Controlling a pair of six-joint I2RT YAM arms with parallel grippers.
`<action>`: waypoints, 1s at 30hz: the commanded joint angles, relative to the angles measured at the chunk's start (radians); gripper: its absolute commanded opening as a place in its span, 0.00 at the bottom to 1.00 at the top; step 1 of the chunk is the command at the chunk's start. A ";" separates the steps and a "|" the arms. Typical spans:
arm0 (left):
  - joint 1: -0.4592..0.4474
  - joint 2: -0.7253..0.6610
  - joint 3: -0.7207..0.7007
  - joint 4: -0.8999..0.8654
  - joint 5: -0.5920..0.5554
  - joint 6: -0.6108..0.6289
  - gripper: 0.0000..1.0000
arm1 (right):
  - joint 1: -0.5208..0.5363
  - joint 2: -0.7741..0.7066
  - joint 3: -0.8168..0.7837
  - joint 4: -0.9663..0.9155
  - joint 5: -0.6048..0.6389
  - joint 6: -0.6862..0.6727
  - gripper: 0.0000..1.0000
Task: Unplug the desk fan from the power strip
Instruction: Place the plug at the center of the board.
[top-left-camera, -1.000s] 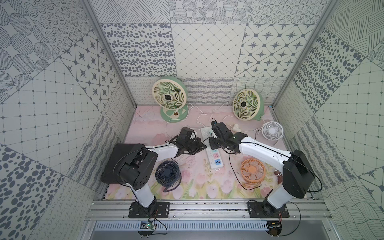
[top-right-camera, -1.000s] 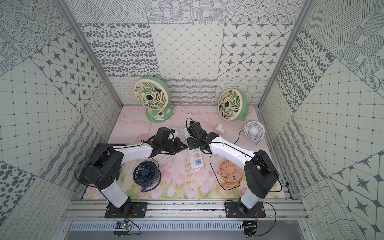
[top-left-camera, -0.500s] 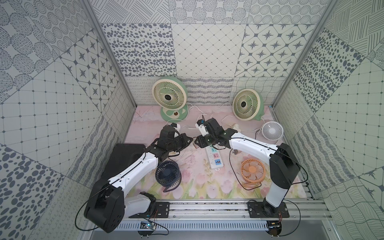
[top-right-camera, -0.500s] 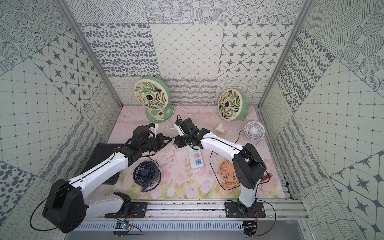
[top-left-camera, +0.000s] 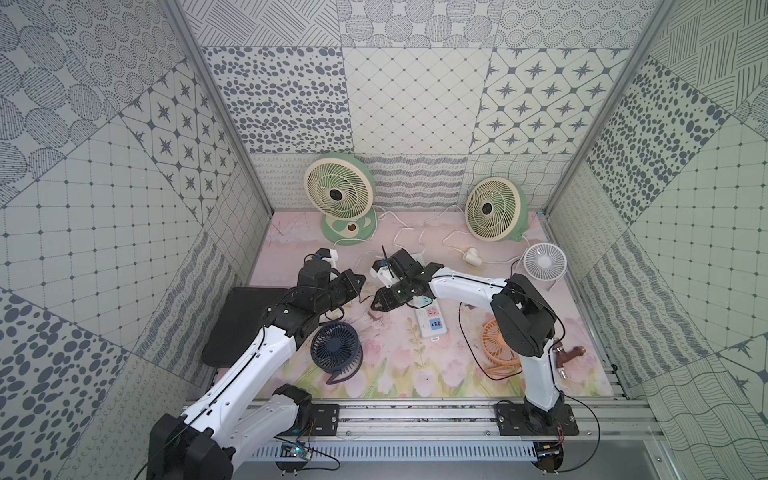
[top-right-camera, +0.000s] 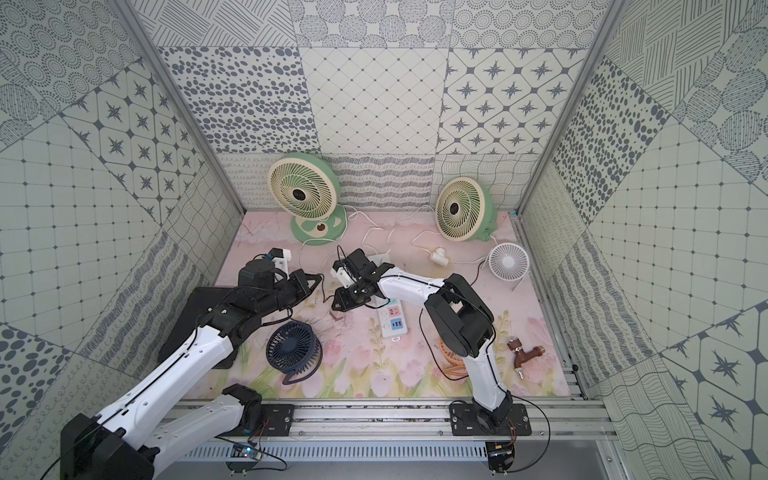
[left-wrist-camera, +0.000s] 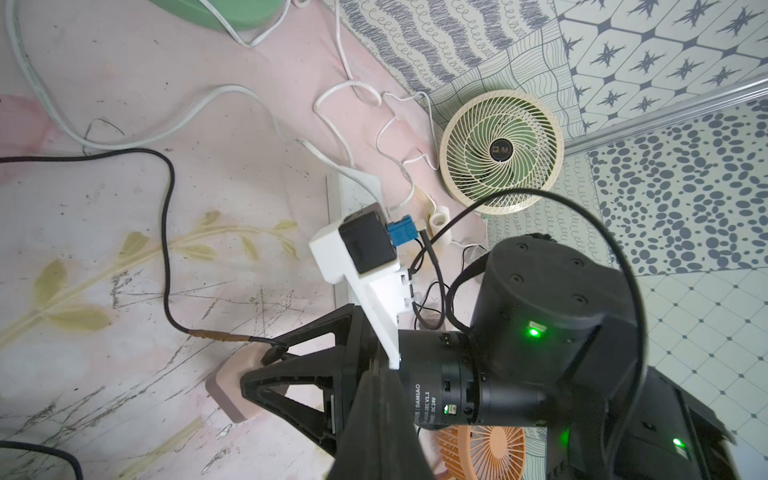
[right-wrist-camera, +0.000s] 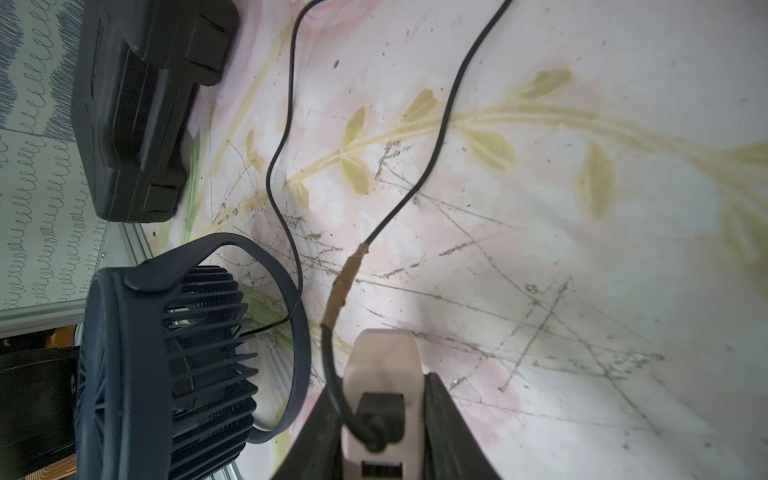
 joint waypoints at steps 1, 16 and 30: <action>0.006 0.015 0.000 -0.027 -0.015 0.034 0.00 | 0.015 0.015 0.037 0.030 -0.037 0.009 0.27; 0.008 0.102 -0.001 0.036 0.055 0.013 0.00 | -0.028 -0.102 -0.034 0.023 0.090 0.001 0.52; -0.022 0.274 -0.006 0.185 0.201 -0.042 0.00 | -0.089 -0.352 -0.202 0.006 0.444 -0.019 0.54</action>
